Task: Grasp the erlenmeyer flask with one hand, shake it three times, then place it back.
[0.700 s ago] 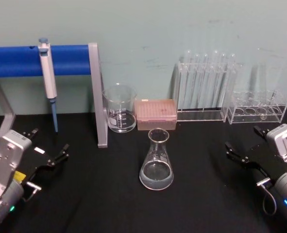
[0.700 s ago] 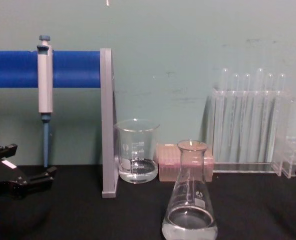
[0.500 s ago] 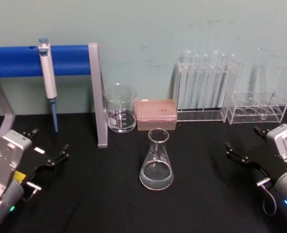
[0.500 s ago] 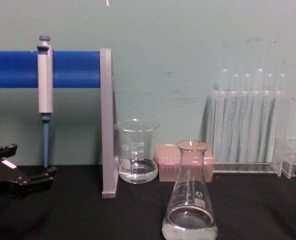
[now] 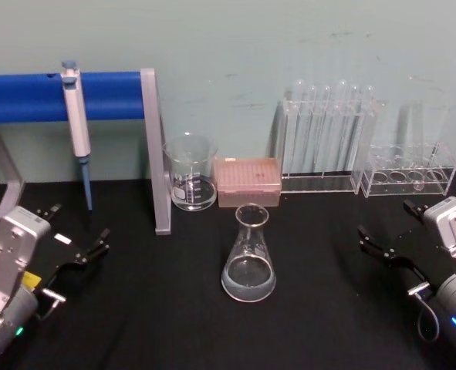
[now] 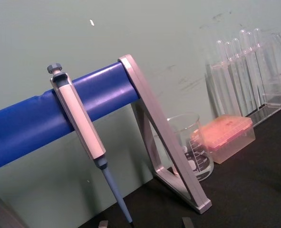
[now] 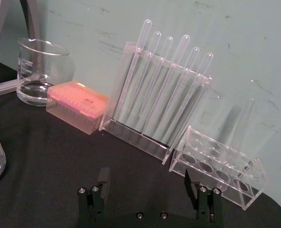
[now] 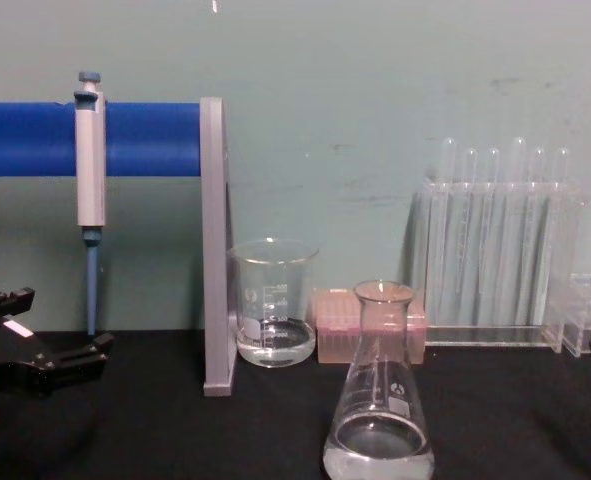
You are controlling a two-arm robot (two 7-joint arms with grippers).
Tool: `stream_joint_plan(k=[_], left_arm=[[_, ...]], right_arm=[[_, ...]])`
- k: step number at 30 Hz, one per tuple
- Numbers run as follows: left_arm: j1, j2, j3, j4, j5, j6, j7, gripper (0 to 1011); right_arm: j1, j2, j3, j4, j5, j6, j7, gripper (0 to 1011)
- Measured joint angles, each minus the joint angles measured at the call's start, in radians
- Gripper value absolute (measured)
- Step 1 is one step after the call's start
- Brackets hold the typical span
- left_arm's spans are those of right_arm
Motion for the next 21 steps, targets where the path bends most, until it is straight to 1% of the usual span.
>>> stream_joint_plan(k=[7, 12, 16, 17, 20, 21], left_arm=[[0.000, 0.000, 0.000, 0.000, 0.000, 0.000, 0.000, 1001], [0.000, 0.000, 0.000, 0.000, 0.000, 0.000, 0.000, 1001], [0.000, 0.000, 0.000, 0.000, 0.000, 0.000, 0.000, 1001], [0.000, 0.000, 0.000, 0.000, 0.000, 0.000, 0.000, 1001], [0.000, 0.000, 0.000, 0.000, 0.000, 0.000, 0.000, 1001], [0.000, 0.000, 0.000, 0.000, 0.000, 0.000, 0.000, 1001]], right_arm=[[-0.003, 0.002, 0.006, -0.003, -0.004, -0.001, 0.005, 1000], [-0.021, 0.017, 0.026, -0.025, 0.002, -0.013, 0.046, 1000], [-0.038, 0.032, 0.043, -0.048, 0.028, -0.022, 0.091, 1000], [-0.045, 0.037, 0.051, -0.058, 0.041, -0.026, 0.110, 1000], [-0.056, 0.044, 0.062, -0.073, 0.062, -0.030, 0.140, 1000], [-0.064, 0.049, 0.068, -0.084, 0.076, -0.033, 0.160, 1000]])
